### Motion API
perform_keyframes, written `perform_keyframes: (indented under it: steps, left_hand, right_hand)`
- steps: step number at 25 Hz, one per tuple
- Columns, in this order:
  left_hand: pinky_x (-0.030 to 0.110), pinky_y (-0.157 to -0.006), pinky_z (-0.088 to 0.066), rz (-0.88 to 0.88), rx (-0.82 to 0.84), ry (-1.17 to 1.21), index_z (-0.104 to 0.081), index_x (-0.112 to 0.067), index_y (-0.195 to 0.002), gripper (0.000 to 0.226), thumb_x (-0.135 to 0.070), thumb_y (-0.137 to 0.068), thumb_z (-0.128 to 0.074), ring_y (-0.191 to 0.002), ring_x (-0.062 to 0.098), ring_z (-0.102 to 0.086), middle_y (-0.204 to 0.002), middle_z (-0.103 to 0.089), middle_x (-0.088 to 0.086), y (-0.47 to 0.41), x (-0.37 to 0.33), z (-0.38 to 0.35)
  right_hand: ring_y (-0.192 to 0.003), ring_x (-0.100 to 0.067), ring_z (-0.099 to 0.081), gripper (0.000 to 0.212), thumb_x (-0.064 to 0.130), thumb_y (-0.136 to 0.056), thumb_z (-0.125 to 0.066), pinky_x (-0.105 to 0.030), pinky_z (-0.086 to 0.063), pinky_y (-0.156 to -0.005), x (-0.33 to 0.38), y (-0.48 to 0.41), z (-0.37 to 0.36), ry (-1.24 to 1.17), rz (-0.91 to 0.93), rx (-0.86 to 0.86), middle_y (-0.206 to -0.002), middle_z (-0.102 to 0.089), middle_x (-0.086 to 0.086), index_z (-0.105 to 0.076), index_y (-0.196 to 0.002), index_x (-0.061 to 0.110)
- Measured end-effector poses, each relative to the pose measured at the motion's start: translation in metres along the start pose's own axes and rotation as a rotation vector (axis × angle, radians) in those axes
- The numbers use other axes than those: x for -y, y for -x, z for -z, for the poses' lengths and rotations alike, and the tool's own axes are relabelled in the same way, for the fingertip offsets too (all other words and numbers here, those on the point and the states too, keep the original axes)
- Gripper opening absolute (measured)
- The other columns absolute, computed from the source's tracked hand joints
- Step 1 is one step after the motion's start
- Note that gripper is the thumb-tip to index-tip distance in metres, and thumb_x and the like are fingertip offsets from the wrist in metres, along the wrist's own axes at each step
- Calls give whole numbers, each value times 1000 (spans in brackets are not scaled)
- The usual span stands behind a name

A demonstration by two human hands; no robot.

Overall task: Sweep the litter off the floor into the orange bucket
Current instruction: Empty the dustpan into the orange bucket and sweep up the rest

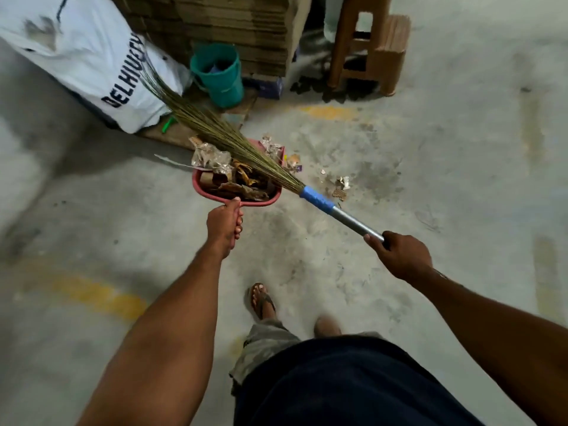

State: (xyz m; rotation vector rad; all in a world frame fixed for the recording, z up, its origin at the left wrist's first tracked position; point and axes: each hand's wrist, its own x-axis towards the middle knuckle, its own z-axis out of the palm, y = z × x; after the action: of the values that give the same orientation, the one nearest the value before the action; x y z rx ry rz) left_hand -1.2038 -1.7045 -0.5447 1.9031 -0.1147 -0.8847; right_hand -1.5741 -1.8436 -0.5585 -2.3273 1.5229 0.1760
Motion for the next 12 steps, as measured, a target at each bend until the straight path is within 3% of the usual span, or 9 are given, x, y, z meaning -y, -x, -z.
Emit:
perform_keyframes:
  steps: [6, 12]
  left_hand:
    - [21, -40, -34, 10, -221, 166, -65, -9, -74, 38, -39, -96, -63, -40, 12, -42, -53, -54, 1, 102, 60, 74]
    - [21, -39, -30, 55, -443, 328, -63, -8, -71, 36, -34, -97, -66, -39, 13, -38, -51, -50, 2, 188, 136, 165]
  right_hand:
    - [-56, -18, -55, 65, 82, -92, -29, -29, -38, -52, 18, 20, 19, 73, 282, -5, -61, -58, 2, -52, -73, 24]
    - [-60, -18, -57, 62, 83, -92, -29, -29, -41, -54, 89, 63, 3, 149, 533, 78, -65, -59, 2, -52, -74, 28]
